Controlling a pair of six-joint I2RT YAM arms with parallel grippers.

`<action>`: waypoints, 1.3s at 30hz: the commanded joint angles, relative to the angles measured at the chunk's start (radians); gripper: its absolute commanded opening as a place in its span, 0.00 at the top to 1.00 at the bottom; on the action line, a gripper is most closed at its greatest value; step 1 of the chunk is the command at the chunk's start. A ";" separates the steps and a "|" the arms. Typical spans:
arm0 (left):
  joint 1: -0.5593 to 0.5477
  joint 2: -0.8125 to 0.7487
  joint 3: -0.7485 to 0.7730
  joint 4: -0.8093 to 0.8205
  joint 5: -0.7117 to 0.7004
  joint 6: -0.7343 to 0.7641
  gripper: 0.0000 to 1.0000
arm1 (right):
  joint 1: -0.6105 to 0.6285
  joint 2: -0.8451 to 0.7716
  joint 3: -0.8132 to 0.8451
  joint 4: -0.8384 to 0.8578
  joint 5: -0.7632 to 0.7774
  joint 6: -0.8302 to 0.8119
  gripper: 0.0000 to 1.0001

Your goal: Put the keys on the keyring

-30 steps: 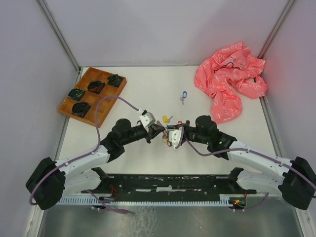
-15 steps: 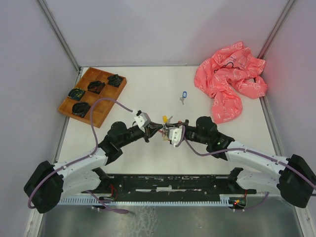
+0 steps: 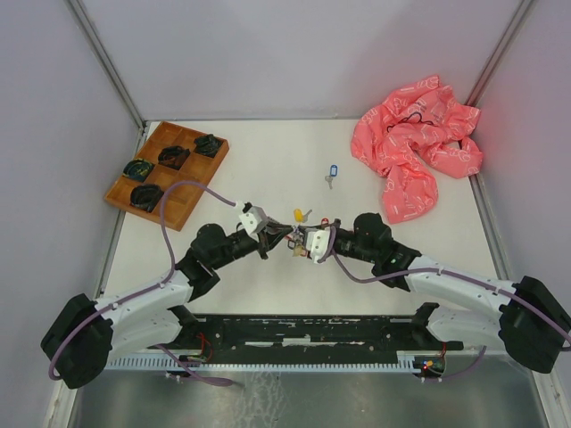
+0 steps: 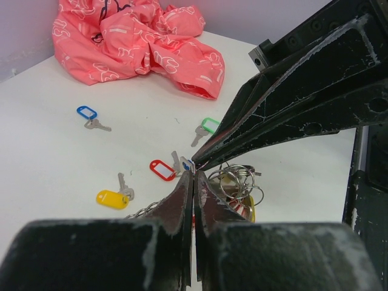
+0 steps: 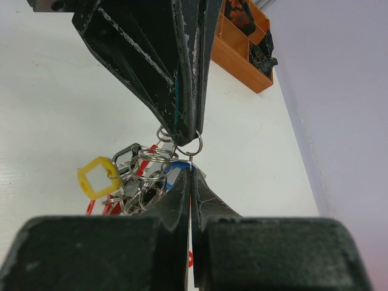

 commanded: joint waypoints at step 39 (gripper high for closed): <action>-0.005 0.057 -0.102 0.157 -0.092 0.020 0.97 | 0.020 -0.014 0.063 -0.223 -0.010 0.275 0.40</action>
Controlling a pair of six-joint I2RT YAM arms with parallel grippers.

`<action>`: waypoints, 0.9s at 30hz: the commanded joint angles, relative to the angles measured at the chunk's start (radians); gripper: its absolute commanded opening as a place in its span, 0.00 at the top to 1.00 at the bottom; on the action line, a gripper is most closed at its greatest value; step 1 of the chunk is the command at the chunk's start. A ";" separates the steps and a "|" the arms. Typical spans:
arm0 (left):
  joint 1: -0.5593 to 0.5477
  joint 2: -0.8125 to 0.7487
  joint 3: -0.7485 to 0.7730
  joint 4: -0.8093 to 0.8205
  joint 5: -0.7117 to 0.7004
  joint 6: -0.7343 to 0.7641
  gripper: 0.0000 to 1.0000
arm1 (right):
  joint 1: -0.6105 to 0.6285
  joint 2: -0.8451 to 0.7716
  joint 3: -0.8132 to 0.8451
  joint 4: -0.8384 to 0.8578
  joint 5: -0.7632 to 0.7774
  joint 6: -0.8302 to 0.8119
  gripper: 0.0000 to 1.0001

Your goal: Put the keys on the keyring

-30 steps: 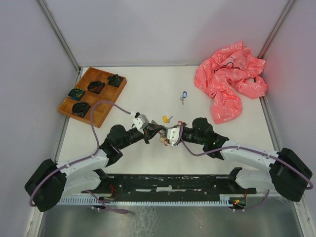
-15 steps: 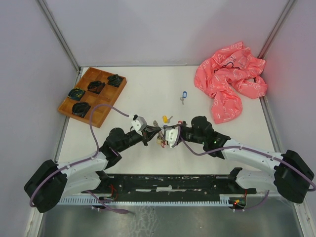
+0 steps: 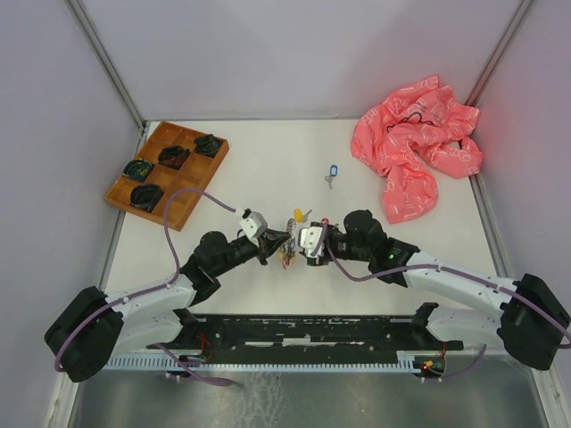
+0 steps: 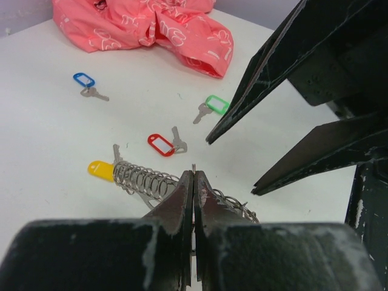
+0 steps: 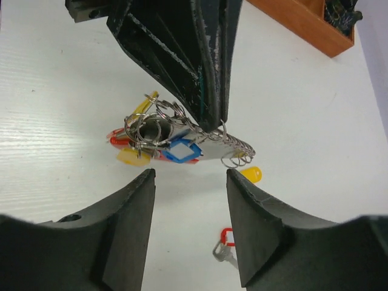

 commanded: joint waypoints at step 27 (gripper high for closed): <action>0.017 0.198 -0.187 0.270 -0.556 -0.336 0.74 | 0.003 -0.149 0.092 -0.323 1.032 0.850 0.00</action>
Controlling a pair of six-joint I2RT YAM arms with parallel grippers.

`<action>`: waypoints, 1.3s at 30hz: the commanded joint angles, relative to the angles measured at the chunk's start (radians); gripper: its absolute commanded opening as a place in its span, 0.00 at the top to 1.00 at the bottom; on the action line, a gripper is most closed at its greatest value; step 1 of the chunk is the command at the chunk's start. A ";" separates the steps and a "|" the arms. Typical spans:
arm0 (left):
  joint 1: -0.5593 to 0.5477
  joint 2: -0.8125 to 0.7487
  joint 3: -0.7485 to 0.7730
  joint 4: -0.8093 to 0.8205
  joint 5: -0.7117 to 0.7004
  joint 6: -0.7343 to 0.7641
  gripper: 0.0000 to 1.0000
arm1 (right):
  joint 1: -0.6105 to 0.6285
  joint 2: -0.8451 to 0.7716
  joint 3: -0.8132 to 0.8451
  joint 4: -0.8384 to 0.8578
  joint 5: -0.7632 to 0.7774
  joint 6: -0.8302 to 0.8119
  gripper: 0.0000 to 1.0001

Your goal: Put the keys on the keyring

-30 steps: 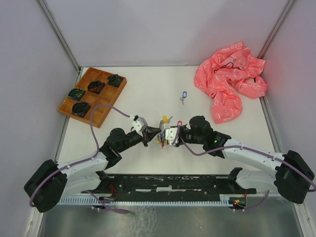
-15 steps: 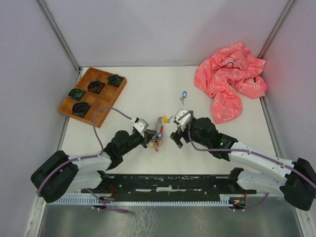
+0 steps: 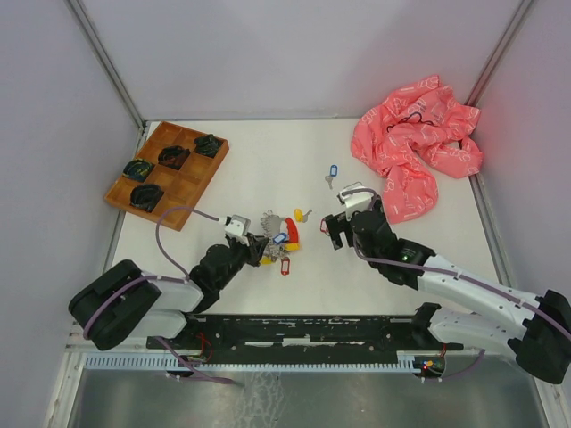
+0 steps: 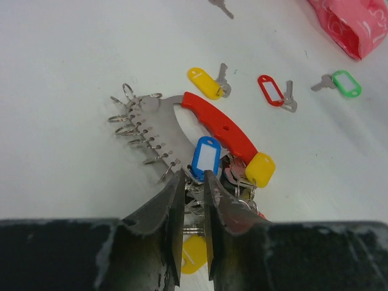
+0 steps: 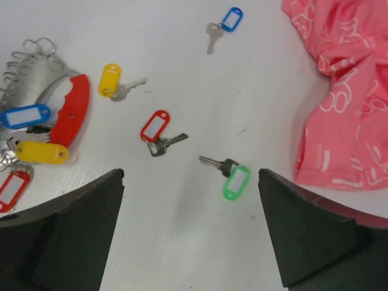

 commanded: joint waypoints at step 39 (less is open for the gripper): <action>0.005 -0.935 0.460 -1.231 -0.441 -0.101 0.01 | 0.003 -0.363 0.097 -0.299 0.357 0.019 0.00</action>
